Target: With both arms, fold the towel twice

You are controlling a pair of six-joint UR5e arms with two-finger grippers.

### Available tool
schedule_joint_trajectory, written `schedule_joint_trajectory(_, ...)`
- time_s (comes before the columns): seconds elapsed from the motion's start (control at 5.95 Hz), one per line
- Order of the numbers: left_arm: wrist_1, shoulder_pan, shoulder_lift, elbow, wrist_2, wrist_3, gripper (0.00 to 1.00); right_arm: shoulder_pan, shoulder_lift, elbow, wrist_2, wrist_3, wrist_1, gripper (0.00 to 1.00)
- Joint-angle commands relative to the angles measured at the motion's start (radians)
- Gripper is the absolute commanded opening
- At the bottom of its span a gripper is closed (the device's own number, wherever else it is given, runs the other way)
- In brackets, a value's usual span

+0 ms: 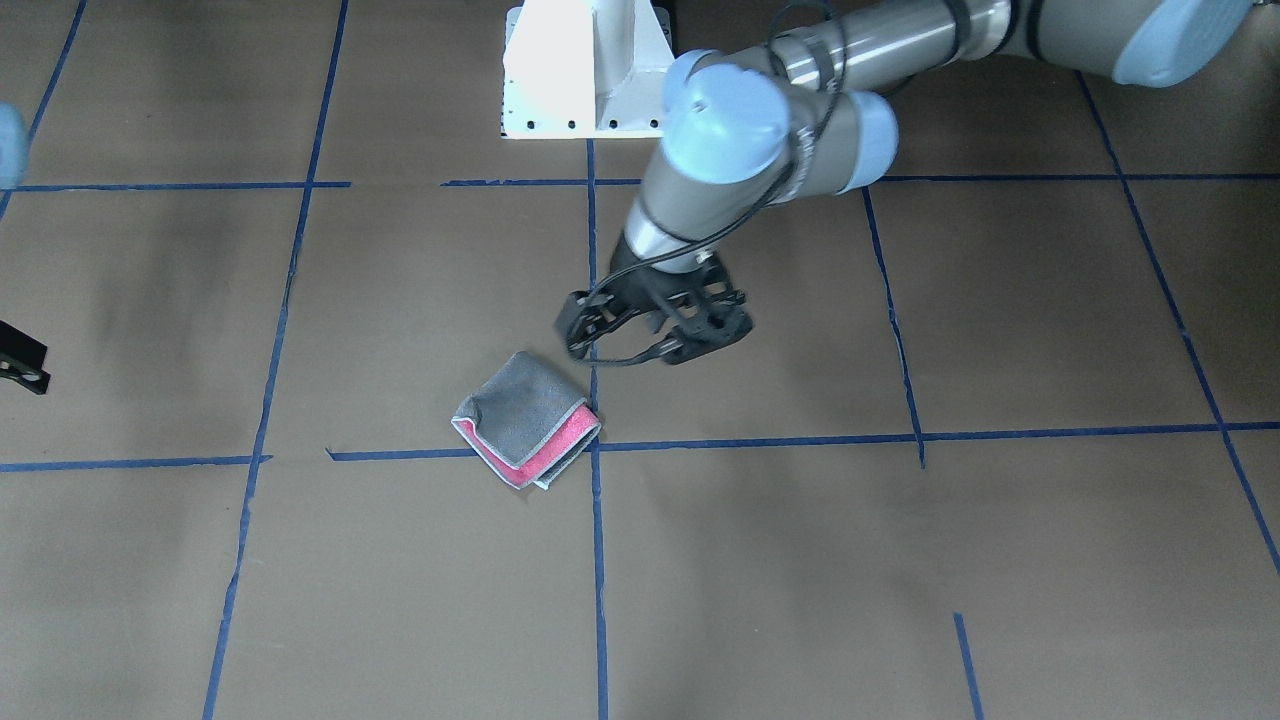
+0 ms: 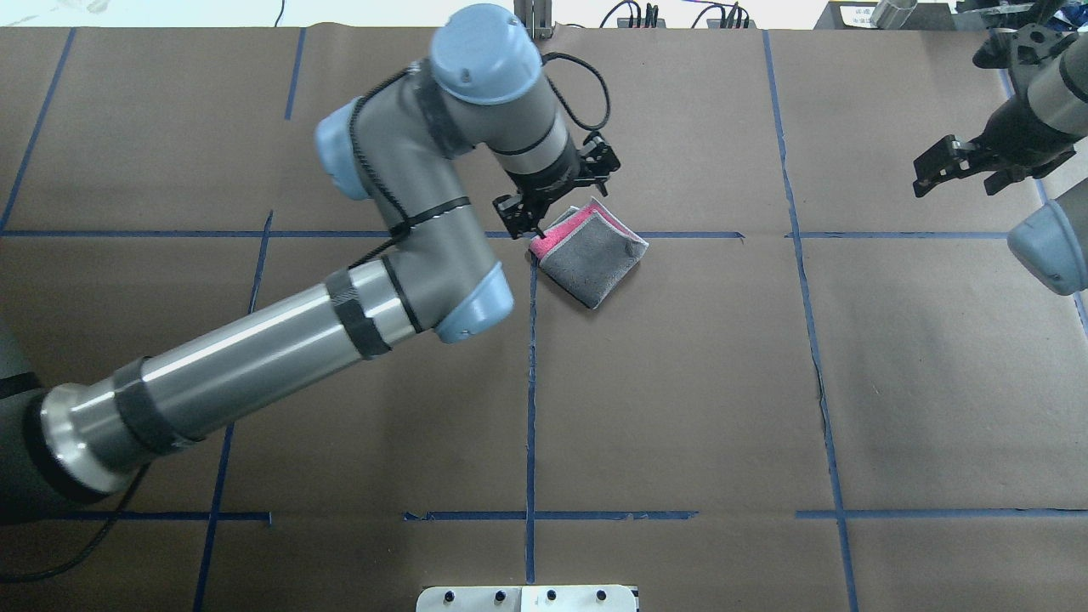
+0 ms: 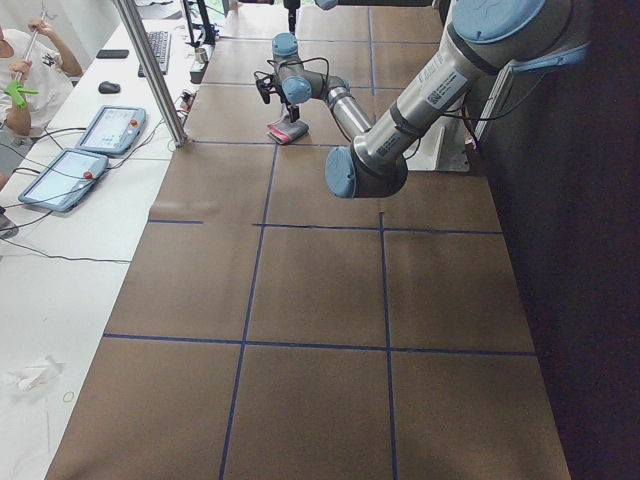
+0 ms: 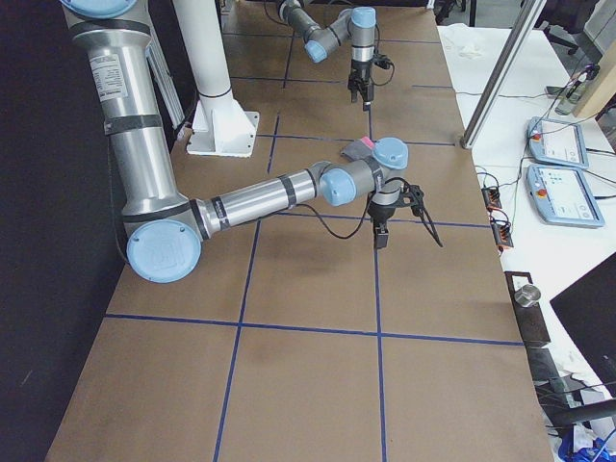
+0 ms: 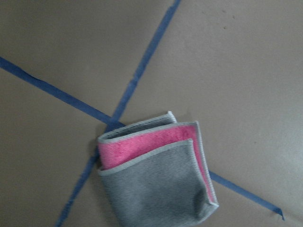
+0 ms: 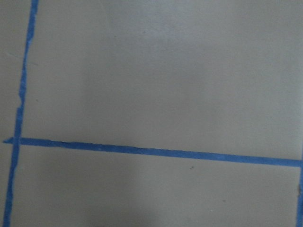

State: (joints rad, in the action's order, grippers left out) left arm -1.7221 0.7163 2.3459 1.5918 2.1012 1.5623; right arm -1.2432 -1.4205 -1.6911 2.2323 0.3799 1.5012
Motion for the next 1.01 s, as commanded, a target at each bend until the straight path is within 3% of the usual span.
schedule_joint_trajectory(0.0,0.169,0.089,-0.239,0.297,0.014,-0.265,1.00,-0.150,-0.104,-0.004,0.042,-0.250,0.023,1.00)
schedule_joint_trajectory(0.17,0.212,0.182,-0.379,0.392,0.089,-0.398,1.00,-0.226,-0.119,-0.001,0.097,-0.395,0.119,1.00)
schedule_joint_trajectory(0.34,0.234,0.300,-0.483,0.414,0.180,-0.567,1.00,-0.298,-0.138,0.002,0.118,-0.526,0.199,1.00)
schedule_joint_trajectory(0.67,0.332,0.583,-0.656,0.387,0.313,-1.072,1.00,-0.428,-0.184,-0.004,0.237,-0.610,0.269,1.00)
schedule_joint_trajectory(0.84,0.423,0.692,-0.671,0.326,0.318,-1.273,1.00,-0.429,-0.210,0.008,0.248,-0.608,0.260,1.00)
